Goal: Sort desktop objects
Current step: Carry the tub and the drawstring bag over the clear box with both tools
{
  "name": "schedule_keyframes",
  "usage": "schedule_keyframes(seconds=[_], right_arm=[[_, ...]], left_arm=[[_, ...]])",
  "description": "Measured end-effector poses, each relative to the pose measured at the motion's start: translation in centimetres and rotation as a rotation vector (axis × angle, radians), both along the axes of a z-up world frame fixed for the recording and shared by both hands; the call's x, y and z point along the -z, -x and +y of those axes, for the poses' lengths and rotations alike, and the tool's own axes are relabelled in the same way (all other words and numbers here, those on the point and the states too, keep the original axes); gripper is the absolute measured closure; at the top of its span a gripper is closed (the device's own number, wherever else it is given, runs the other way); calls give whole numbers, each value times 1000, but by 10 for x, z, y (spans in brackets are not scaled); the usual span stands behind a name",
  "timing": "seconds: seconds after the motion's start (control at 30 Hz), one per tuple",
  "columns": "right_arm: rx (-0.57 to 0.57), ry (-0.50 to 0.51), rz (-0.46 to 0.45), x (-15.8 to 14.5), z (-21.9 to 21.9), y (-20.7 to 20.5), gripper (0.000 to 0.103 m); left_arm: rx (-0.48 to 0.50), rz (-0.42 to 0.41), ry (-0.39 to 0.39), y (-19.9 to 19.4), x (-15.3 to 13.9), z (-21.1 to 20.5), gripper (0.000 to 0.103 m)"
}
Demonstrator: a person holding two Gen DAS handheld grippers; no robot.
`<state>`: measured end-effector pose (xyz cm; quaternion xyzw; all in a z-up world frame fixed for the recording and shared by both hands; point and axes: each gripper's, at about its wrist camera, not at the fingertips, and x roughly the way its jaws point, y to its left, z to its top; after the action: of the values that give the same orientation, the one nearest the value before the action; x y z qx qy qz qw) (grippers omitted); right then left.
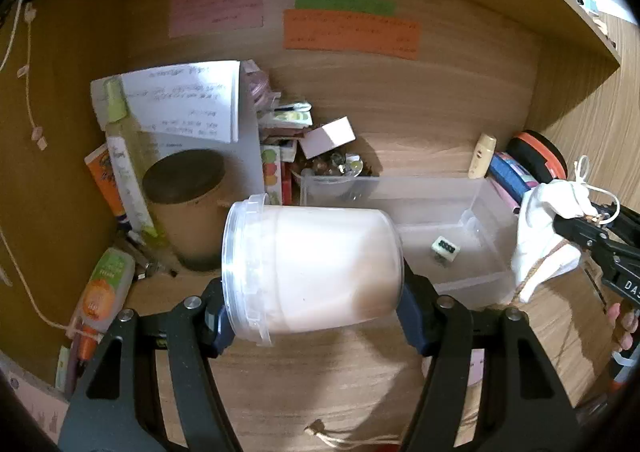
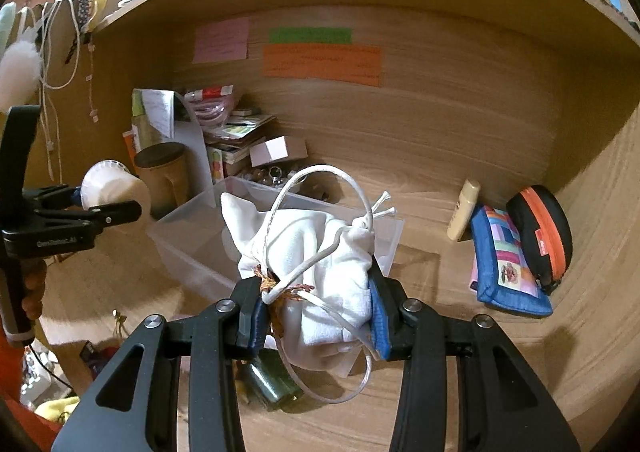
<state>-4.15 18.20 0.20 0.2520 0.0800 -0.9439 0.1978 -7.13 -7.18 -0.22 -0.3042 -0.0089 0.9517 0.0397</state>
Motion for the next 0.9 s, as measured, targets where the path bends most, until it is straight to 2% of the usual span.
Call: schedule_keyframes(seconds=[0.5, 0.9], right_arm=[[2, -46, 41, 2, -9, 32, 66], [-33, -71, -29, 26, -24, 54, 66]], left_arm=[[46, -41, -18, 39, 7, 14, 38], [72, -87, 20, 60, 26, 28, 38]])
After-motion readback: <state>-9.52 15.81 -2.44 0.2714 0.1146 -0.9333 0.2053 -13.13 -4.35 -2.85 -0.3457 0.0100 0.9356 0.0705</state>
